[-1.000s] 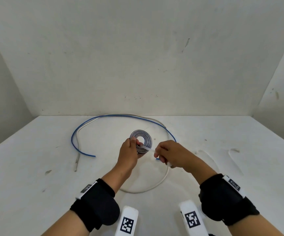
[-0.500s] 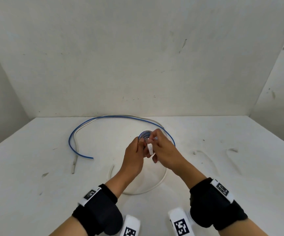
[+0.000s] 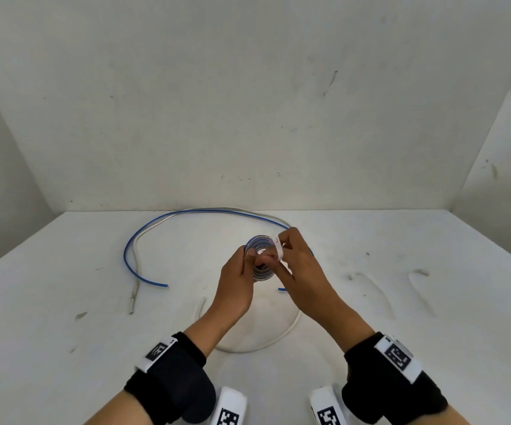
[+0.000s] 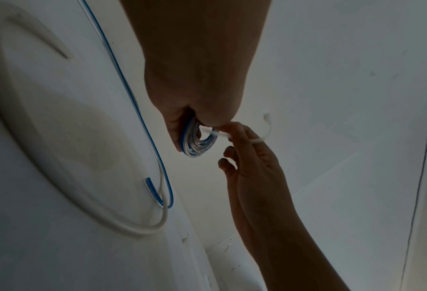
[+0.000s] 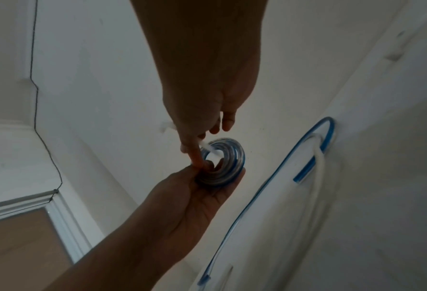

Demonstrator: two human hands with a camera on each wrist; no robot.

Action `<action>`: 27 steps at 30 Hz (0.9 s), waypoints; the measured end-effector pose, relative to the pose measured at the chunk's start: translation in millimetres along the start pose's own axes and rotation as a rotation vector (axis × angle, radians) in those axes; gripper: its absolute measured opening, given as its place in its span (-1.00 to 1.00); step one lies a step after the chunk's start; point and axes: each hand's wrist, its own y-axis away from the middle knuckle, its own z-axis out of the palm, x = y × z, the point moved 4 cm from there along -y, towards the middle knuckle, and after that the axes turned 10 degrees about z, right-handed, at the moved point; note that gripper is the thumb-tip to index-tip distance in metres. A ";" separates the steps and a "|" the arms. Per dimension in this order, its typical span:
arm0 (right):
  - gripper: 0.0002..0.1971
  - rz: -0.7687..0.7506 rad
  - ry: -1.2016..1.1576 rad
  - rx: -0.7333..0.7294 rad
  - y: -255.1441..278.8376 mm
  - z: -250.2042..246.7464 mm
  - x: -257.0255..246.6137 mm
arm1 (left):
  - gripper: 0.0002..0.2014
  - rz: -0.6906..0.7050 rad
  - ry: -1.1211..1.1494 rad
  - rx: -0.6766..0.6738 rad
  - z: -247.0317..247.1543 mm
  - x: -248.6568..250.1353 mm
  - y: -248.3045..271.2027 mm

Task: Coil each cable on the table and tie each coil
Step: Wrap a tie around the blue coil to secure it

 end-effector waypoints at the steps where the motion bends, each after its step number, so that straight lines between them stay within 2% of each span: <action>1: -0.83 0.015 -0.068 0.031 1.6 0.4 0.3 | -0.65 0.003 -0.003 0.006 -0.2 0.1 -0.7; 3: -0.83 0.089 -0.239 0.109 4.9 1.6 2.5 | -0.66 0.018 -0.008 0.004 1.6 2.8 0.6; 5: -0.83 0.235 -0.441 0.136 6.4 4.1 7.2 | -0.66 0.021 0.003 0.001 4.3 4.0 2.7; 7: -0.85 0.310 -0.539 0.118 7.9 7.8 9.8 | -0.67 0.011 0.027 0.010 4.9 1.4 2.8; 10: -0.93 0.332 -0.703 0.041 11.4 8.7 9.6 | -0.67 0.016 0.040 0.012 3.1 -1.7 1.4; 13: -0.72 0.408 -0.853 0.000 9.5 6.9 14.1 | -0.67 0.056 -0.001 0.013 0.9 -1.3 1.6; 16: -0.75 0.380 -0.623 0.002 1.2 0.0 19.3 | -0.71 0.171 -0.090 0.032 -1.7 2.4 1.9; 18: -0.81 0.342 -0.460 0.041 -2.8 -7.3 20.5 | -0.72 0.290 -0.140 -0.015 -1.8 7.1 3.5; 21: -0.79 0.293 -0.325 0.066 -3.8 -14.0 15.7 | -0.84 0.377 -0.228 -0.150 3.1 10.7 5.1; 23: -0.76 0.297 -0.293 0.057 -2.7 -12.8 10.3 | -0.84 0.421 -0.309 -0.220 4.8 11.4 3.7; 25: -0.72 0.290 -0.120 0.073 -5.2 -11.7 6.8 | -0.81 0.464 -0.412 -0.330 7.5 10.8 2.6; 27: -0.68 0.291 0.077 0.021 -9.8 -7.8 7.0 | -0.76 0.479 -0.462 -0.456 11.5 9.8 5.7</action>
